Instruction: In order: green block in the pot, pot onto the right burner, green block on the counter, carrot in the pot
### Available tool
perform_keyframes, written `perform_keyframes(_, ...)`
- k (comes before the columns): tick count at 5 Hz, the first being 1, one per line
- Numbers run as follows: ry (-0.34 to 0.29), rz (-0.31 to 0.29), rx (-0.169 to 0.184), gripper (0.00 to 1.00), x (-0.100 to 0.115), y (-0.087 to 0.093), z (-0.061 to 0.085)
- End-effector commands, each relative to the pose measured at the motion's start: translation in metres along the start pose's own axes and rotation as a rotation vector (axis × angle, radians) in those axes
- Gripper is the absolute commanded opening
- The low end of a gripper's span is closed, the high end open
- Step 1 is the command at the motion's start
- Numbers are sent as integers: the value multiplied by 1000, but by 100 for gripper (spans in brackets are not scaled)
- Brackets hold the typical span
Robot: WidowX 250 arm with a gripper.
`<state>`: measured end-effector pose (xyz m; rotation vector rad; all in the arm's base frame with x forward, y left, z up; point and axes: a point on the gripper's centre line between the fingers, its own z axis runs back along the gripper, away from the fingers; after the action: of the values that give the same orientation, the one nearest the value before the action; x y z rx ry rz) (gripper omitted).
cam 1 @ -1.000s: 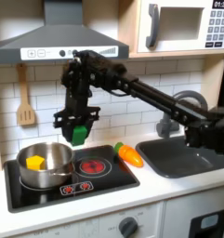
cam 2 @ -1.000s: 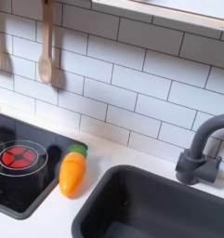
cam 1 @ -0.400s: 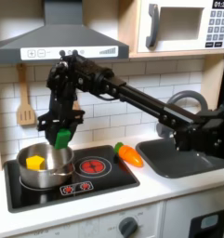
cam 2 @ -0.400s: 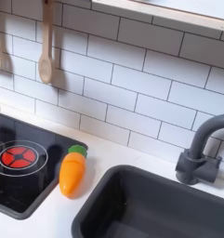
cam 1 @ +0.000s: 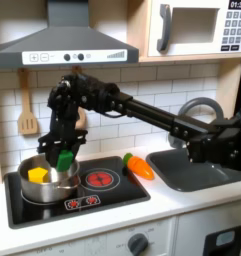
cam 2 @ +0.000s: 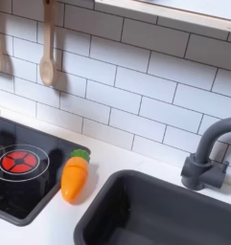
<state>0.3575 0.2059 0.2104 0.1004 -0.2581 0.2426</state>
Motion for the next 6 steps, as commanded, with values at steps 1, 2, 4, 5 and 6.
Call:
perform_keyframes(1,-20,-12,10,100,-6,-1,1)
perform_keyframes(2,-38,-11,11,100,-5,-2,6)
perform_keyframes(4,-18,-22,-22,100,-11,-8,3)
perform_keyframes(5,-20,-43,-36,100,-14,-17,7)
perform_keyframes(6,-2,-62,-65,100,-19,-24,3)
